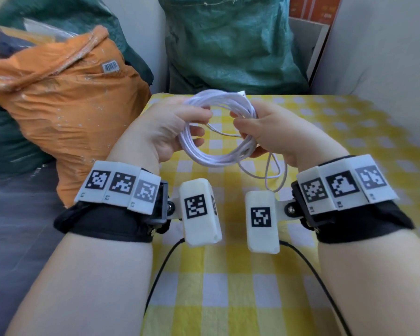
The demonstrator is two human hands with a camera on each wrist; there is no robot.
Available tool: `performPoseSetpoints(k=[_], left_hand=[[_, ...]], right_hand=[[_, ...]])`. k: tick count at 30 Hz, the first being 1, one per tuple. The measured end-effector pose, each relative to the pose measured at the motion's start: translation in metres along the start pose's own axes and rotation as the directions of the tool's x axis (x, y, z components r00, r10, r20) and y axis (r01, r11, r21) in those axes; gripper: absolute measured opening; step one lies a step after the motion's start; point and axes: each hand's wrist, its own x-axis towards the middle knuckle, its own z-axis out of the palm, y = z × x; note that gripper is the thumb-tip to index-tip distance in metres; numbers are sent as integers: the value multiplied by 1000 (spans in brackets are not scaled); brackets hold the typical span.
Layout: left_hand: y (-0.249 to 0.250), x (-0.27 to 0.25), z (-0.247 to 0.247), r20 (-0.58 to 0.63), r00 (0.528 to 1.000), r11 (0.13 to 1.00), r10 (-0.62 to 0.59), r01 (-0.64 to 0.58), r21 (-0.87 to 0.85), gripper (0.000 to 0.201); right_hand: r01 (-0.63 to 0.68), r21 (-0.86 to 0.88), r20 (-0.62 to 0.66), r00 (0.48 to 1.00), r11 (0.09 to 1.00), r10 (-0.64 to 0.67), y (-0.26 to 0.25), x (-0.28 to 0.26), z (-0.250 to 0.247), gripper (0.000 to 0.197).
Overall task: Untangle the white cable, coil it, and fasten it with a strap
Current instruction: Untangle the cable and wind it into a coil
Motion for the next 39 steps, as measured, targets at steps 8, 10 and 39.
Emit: performPoseSetpoints(k=[8,10,39], left_hand=[[2,-8,5,247,969,921,3,-99,377,57],[2,-8,7,272,962,904,-22,-97,416,63],[-8,9,-13,-132,989,997,-71,65,-49,18]], right_hand=[[179,-371,187,975,911,-116,-7,-4,7,15],[169,-438,162,981,883,-107,-9,-4,7,11],[-58,-187,-315,949,981,-4,13,5,-12,18]])
